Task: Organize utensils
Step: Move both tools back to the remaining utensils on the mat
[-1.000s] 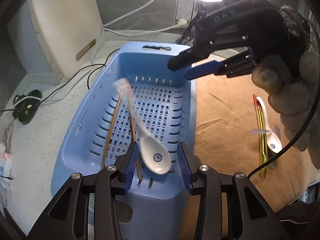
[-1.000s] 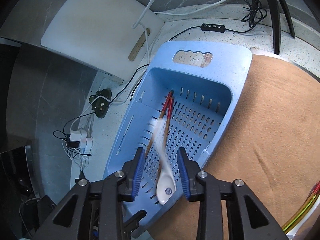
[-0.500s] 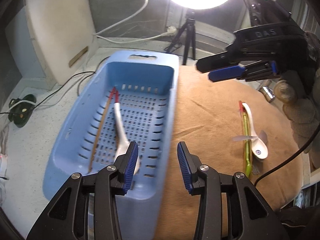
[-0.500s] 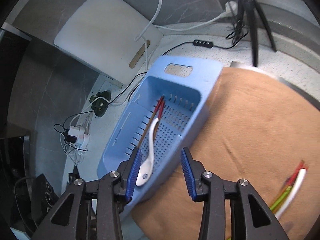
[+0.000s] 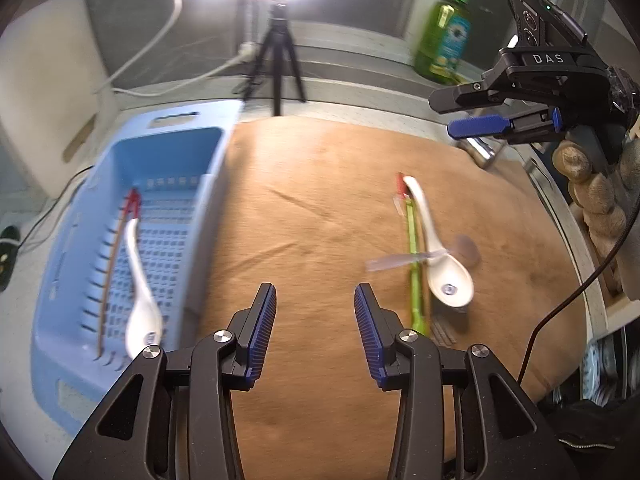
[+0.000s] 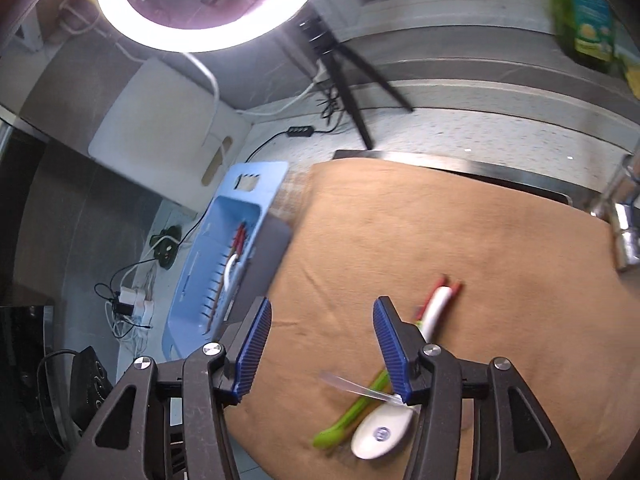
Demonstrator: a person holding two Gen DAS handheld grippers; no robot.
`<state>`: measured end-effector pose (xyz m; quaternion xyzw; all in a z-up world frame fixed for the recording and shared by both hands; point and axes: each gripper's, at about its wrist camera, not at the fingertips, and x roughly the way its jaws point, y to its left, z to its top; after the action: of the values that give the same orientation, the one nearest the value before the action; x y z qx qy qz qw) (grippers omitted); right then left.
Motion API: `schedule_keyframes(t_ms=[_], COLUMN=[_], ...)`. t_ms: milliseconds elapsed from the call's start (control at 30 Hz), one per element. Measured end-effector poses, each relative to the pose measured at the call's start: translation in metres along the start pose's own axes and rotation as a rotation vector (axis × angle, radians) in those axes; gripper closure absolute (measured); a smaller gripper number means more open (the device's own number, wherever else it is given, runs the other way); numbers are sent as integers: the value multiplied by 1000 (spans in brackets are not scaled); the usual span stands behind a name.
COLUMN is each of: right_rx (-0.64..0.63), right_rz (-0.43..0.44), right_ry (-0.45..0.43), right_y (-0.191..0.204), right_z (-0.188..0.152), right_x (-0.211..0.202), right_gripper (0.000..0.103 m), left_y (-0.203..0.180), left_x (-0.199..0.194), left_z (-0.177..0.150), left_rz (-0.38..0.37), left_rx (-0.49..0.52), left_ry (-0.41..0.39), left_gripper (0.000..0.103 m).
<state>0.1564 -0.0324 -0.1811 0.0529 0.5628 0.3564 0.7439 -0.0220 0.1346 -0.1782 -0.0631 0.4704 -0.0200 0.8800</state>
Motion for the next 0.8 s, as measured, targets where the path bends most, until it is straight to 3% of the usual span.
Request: schedule_keyframes(t_ms=[167,500,800], right_rx=[-12,22,9], right_rz=[-33,-28,-2], right_ry=[8,116,197], right_y=[-21,-57,-72], right_z=[-8,-30,-42], right_x=[-11,1,27], right_gripper=[54,54,54], left_y=[-22,-64,-69], left_x=[9,21,30], left_z=[1,-8,-8], left_rz=[-35,-120,-114], left_rx=[38,57,49], left_ry=[25,80,107], left_gripper=[64,64,64])
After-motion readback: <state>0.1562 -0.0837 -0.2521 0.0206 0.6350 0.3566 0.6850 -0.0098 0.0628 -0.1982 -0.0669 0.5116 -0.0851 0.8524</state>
